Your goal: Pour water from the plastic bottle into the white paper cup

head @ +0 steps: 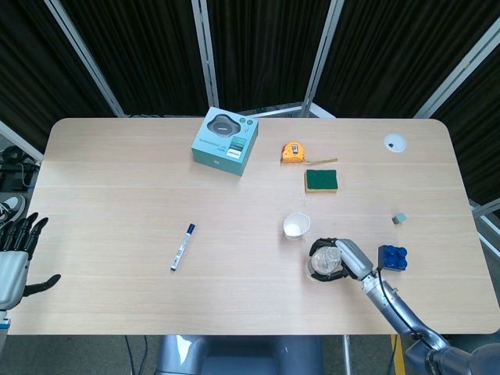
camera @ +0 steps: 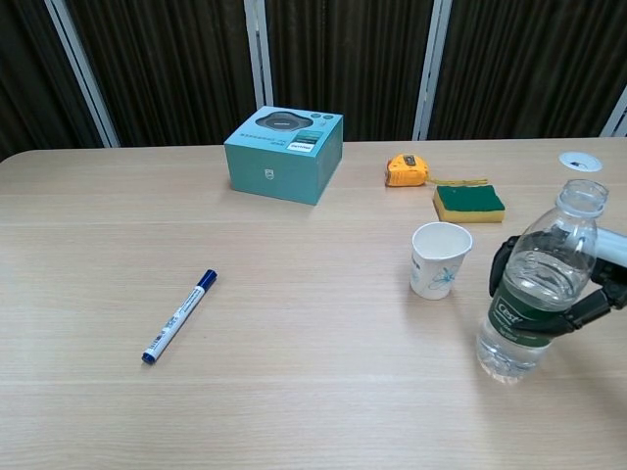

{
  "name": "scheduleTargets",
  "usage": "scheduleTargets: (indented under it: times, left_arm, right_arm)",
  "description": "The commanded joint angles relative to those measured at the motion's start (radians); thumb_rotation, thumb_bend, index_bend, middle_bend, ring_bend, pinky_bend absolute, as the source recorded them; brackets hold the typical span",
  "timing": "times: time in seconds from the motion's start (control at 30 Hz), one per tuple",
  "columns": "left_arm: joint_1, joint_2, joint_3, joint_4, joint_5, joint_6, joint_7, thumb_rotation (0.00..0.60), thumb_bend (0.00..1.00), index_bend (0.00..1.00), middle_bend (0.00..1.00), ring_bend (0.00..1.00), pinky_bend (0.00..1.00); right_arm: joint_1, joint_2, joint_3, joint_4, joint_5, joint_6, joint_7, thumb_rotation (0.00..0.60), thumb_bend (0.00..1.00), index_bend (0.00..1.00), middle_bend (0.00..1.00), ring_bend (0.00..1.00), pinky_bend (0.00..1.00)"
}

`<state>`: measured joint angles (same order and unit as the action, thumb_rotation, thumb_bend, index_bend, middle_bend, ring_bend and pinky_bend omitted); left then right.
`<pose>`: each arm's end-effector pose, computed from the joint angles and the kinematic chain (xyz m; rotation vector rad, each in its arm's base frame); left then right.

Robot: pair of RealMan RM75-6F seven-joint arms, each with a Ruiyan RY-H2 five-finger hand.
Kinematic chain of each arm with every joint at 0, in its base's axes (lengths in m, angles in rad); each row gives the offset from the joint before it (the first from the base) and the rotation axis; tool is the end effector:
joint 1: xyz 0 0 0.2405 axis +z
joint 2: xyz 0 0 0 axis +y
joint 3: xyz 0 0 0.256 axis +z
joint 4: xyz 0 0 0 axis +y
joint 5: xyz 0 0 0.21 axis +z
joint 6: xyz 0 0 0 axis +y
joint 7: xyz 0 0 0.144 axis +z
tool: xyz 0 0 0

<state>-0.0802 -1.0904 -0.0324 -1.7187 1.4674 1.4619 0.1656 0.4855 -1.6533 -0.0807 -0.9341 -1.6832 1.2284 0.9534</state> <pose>-0.2995 0.1742 0.1545 -1.4184 -0.8845 -0.7970 -0.2792 -0.2794 -0.0184 1.6828 -1.6151 1.3755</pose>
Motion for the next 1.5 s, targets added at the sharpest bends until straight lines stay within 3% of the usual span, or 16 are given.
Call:
scheduleTargets:
  times: [0.03, 0.3, 0.6, 0.73, 0.97, 1.17, 1.5]
  left_arm:
    - [0.0, 0.001, 0.001, -0.001, 0.001, 0.001, -0.002, 0.6, 0.0, 0.0, 0.0, 0.0, 0.0]
    - [0.0, 0.008, 0.004, -0.006, 0.007, 0.001, -0.015, 0.6, 0.0, 0.0, 0.0, 0.0, 0.0]
    - [-0.001, 0.015, 0.007, -0.012, 0.017, 0.002, -0.028, 0.6, 0.0, 0.0, 0.0, 0.0, 0.0]
    - [-0.001, 0.018, 0.006, -0.015, 0.019, 0.005, -0.03, 0.6, 0.0, 0.0, 0.0, 0.0, 0.0]
    - [-0.004, 0.015, 0.008, -0.014, 0.015, -0.004, -0.022, 0.6, 0.0, 0.0, 0.0, 0.0, 0.0]
    - [-0.004, 0.017, 0.002, -0.019, 0.008, 0.001, -0.025, 0.6, 0.01, 0.0, 0.0, 0.0, 0.0]
    - [-0.003, 0.031, 0.0, -0.034, 0.006, 0.003, -0.029, 0.6, 0.02, 0.0, 0.0, 0.0, 0.0]
  right_arm:
    - [-0.003, 0.016, 0.005, -0.027, 0.005, 0.016, 0.016, 0.6, 0.44, 0.5, 0.58, 0.52, 0.43]
    - [0.01, 0.115, 0.073, -0.154, 0.05, 0.046, -0.055, 0.6, 0.52, 0.48, 0.58, 0.51, 0.43]
    - [0.049, 0.212, 0.187, -0.245, 0.18, -0.031, -0.365, 0.6, 0.56, 0.48, 0.58, 0.51, 0.43]
    - [0.071, 0.213, 0.217, -0.209, 0.225, -0.069, -0.499, 0.6, 0.57, 0.48, 0.58, 0.51, 0.43]
    - [0.093, 0.167, 0.217, -0.108, 0.274, -0.139, -0.72, 0.6, 0.59, 0.49, 0.58, 0.52, 0.44]
    - [0.106, 0.117, 0.221, -0.023, 0.29, -0.151, -0.838, 0.6, 0.6, 0.5, 0.59, 0.52, 0.44]
    - [0.118, 0.071, 0.214, 0.014, 0.302, -0.169, -0.996, 0.6, 0.65, 0.51, 0.61, 0.55, 0.46]
